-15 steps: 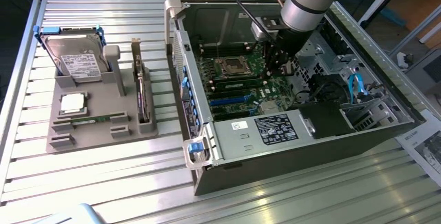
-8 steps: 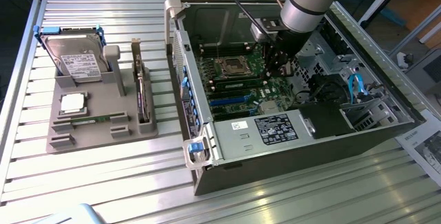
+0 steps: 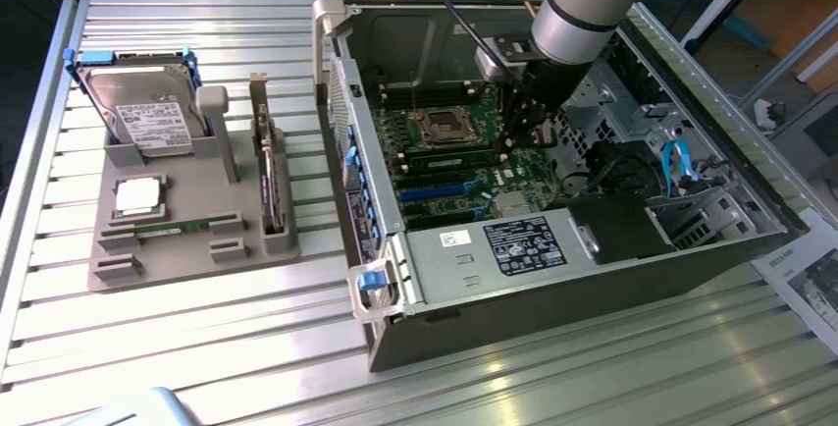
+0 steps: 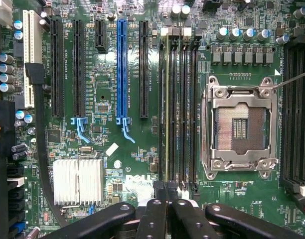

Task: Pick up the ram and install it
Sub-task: 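Press down the ram until it locks into place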

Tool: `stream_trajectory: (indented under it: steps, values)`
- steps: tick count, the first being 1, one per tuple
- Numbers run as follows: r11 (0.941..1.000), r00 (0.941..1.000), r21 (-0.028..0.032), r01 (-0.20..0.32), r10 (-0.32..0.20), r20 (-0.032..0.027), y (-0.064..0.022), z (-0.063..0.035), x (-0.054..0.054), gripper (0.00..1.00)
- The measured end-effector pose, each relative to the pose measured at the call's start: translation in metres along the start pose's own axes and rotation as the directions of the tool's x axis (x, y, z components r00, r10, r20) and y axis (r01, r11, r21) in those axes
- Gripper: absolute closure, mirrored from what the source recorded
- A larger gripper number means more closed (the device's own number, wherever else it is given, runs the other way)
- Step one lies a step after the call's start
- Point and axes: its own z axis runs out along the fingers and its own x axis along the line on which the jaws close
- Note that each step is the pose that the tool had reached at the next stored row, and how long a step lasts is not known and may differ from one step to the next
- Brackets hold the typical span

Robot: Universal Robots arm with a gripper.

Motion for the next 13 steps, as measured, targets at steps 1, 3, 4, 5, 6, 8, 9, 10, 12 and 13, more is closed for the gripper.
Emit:
stream_trajectory:
  steps: [1, 3, 4, 5, 6, 8, 9, 10, 12, 13]
  values:
    - [1.0000, 1.0000, 0.0000, 0.000, 0.000, 0.0000, 0.0000, 0.0000, 0.0000, 0.90]
    - [1.0000, 1.0000, -0.0005, 0.000, 0.000, 0.0001, 0.0000, -0.0004, 0.0000, 0.90]
    - [1.0000, 1.0000, -0.0012, 0.000, 0.000, 0.0003, 0.0001, -0.0014, -0.0001, 0.90]
    - [1.0000, 1.0000, -0.0018, 0.000, 0.000, 0.0002, 0.0000, -0.0029, -0.0002, 0.90]
    - [1.0000, 1.0000, -0.0019, 0.000, 0.000, 0.0005, -0.0001, -0.0032, -0.0003, 0.90]
    - [1.0000, 1.0000, -0.0020, 0.000, 0.000, 0.0001, -0.0002, -0.0034, -0.0010, 0.90]
    - [1.0000, 1.0000, -0.0020, 0.000, 0.000, 0.0001, -0.0002, -0.0033, -0.0018, 0.90]
    - [1.0000, 1.0000, -0.0020, 0.000, 0.000, 0.0000, -0.0002, -0.0033, -0.0027, 0.90]
    - [1.0000, 1.0000, -0.0020, 0.000, 0.000, 0.0001, -0.0003, -0.0032, -0.0041, 0.90]
    - [1.0000, 1.0000, -0.0020, 0.000, 0.000, 0.0001, -0.0002, -0.0032, -0.0041, 0.90]
